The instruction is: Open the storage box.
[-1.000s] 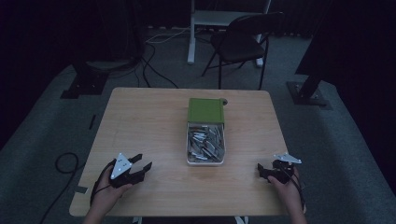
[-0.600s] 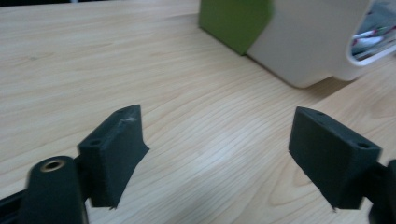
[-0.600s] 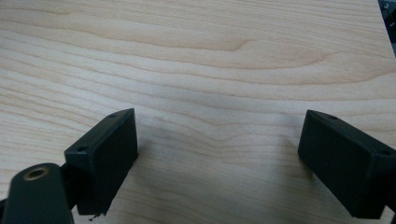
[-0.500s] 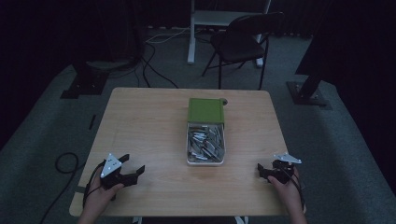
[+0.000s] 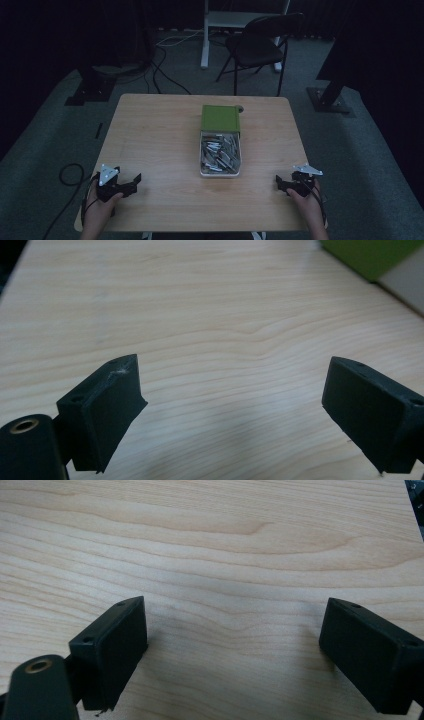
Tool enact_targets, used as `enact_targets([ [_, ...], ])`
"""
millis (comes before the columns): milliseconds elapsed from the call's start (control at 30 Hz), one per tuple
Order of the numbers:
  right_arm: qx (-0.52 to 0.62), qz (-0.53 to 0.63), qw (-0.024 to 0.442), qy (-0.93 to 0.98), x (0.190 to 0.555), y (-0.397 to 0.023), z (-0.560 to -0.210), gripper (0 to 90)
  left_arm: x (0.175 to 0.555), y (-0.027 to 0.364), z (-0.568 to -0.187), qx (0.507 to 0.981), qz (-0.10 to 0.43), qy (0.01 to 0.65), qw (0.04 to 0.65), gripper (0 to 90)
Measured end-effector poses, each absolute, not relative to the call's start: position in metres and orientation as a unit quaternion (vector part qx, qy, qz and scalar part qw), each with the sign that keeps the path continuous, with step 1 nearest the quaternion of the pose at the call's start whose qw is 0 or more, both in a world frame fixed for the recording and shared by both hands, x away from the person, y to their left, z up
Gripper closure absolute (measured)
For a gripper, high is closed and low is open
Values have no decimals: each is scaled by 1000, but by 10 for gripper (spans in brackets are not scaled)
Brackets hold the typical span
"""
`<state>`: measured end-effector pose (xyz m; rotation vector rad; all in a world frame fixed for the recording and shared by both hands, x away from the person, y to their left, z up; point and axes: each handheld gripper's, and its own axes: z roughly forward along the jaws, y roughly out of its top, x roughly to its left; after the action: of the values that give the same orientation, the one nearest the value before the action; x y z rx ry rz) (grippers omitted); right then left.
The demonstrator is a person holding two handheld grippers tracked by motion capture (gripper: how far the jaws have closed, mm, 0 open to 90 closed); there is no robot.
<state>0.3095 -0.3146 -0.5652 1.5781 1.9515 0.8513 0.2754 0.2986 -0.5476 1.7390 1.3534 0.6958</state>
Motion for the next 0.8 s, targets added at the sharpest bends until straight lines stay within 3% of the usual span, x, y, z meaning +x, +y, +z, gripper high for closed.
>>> enact_targets([
  [400,578,312,243,714,310,-315,-565,115,274,302,-546,662,291,612,320,99],
  [800,578,312,243,714,310,-315,-565,115,274,304,-554,655,287,635,291,99],
])
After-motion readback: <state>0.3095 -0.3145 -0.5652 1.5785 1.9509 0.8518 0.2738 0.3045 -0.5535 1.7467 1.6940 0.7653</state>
